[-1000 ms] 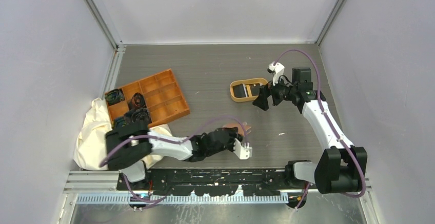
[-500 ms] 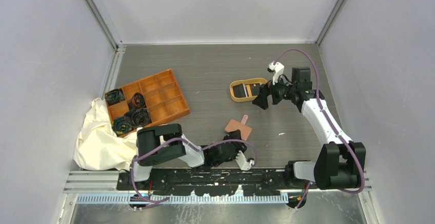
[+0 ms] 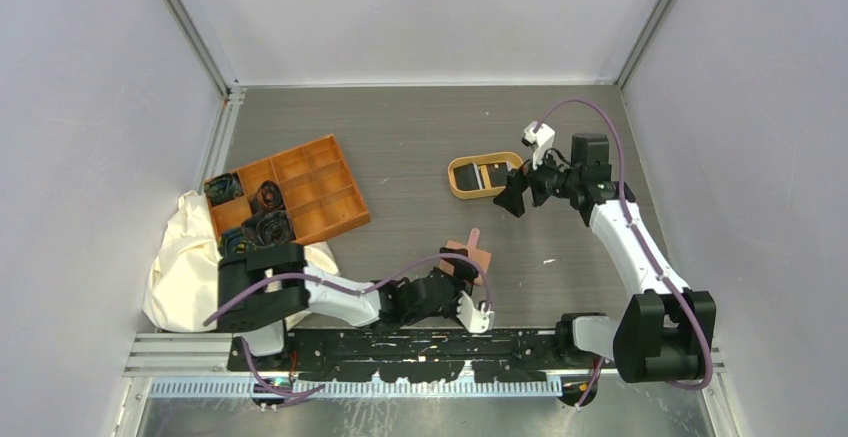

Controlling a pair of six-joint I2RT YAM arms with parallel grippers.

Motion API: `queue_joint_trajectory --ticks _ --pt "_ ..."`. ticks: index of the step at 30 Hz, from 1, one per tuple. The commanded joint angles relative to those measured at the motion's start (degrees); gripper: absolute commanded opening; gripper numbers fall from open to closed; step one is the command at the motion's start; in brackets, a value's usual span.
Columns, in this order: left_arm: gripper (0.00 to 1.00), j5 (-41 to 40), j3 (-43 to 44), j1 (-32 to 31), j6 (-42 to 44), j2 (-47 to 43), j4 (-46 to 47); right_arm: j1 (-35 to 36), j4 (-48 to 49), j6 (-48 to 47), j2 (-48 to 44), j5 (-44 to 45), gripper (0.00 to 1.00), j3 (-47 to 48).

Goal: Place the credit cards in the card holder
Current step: Close the card holder at the center of the board.

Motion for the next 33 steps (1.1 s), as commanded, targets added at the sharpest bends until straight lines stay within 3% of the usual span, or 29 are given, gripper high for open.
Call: queue_joint_trajectory --ticks 1,6,10,12,14,16,18,22,28,30,33 --pt "1.00 9.05 -1.06 -0.48 -12.28 -7.85 -8.39 -0.23 0.92 -3.64 -2.14 -2.54 1.00 0.01" --pt "1.00 11.42 -3.03 -0.44 -20.19 -13.08 -9.25 -0.27 -4.52 -6.36 0.84 -7.19 0.99 1.99" --pt "0.99 10.84 -3.12 2.13 -34.57 -19.75 -12.23 -0.27 -10.39 -5.82 5.52 -11.67 0.98 4.92" --pt "0.92 16.18 -3.05 7.47 -45.20 -22.46 -13.83 -0.20 -12.23 -1.51 9.79 -12.01 0.90 7.12" --pt "0.75 26.06 -4.76 14.34 -56.92 -23.44 -10.38 -0.09 -16.69 -0.14 15.37 -13.35 0.77 11.08" --pt "0.65 32.47 -7.47 20.80 -66.17 -22.72 -3.77 0.75 -25.36 -3.97 21.08 -14.87 0.81 14.65" --pt "0.58 37.88 -9.26 23.71 -73.05 -20.47 2.05 1.85 -28.58 -6.71 24.97 -14.20 0.99 16.55" --pt "0.45 42.45 -8.28 25.40 -79.89 -16.41 6.87 3.07 -22.50 -3.61 24.55 -8.38 1.00 14.39" --pt "0.42 45.07 -9.13 27.53 -86.74 -10.24 16.12 3.40 -16.04 -2.36 21.06 -5.85 0.99 10.04" --pt "0.39 45.55 -9.71 29.02 -89.33 -7.80 19.10 4.24 -18.60 -2.87 23.79 -6.52 0.91 12.10" --pt "0.26 46.33 -9.58 30.43 -93.13 -5.40 20.79 6.38 -24.33 -3.01 29.49 -5.08 0.70 16.97"
